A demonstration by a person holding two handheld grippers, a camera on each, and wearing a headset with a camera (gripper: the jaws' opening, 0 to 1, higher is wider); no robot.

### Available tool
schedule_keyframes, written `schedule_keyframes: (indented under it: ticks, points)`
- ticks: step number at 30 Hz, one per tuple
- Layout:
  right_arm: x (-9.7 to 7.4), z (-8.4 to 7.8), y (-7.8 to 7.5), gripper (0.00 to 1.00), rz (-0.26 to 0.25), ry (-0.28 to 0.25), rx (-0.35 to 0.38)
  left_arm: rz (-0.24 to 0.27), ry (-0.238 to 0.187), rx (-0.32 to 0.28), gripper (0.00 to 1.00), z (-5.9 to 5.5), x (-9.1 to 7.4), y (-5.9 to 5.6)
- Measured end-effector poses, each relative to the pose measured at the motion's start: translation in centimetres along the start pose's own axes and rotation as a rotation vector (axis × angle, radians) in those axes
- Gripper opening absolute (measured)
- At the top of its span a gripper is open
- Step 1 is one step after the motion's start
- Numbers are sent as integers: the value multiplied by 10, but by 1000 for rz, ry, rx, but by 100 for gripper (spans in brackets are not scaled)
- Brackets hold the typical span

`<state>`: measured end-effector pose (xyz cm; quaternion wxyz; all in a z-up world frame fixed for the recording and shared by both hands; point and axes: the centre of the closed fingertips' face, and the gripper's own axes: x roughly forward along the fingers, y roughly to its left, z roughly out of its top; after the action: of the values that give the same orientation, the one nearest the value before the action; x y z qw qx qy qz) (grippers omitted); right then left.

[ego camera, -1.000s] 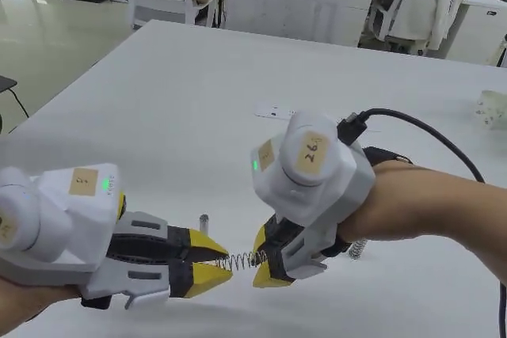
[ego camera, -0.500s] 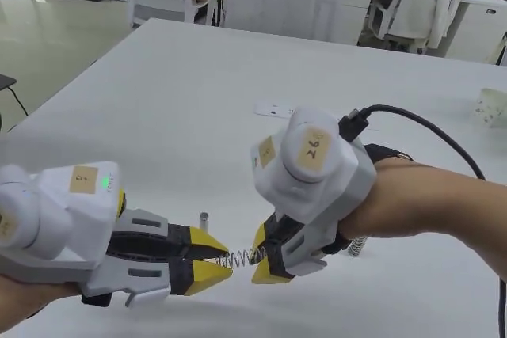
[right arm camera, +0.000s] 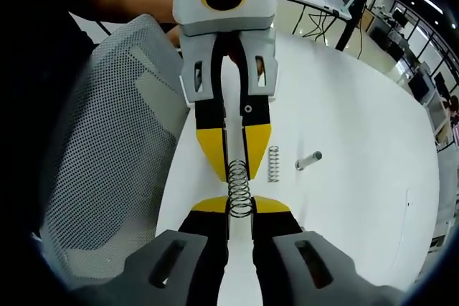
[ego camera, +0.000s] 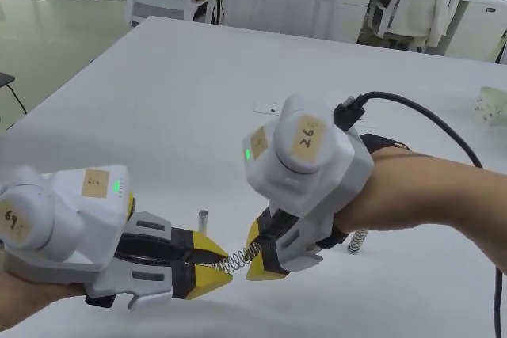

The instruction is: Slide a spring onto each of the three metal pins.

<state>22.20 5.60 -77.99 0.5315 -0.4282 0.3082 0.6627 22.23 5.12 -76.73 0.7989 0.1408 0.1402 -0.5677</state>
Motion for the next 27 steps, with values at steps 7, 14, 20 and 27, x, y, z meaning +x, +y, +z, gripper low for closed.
schedule_keyframes:
  ticks: [7,14,20,27]
  points:
    - [-2,10,3,9,7,-13,-16,-18,7,8,2,-1,4,-1]
    - [-1,10,5,9,13,-4,-23,-31,9,8,2,-1,8,-2]
    - [-1,10,6,9,15,9,-25,-35,11,4,2,-2,9,-3]
    - [-2,9,5,9,15,14,-19,-32,6,-7,2,-1,10,-2]
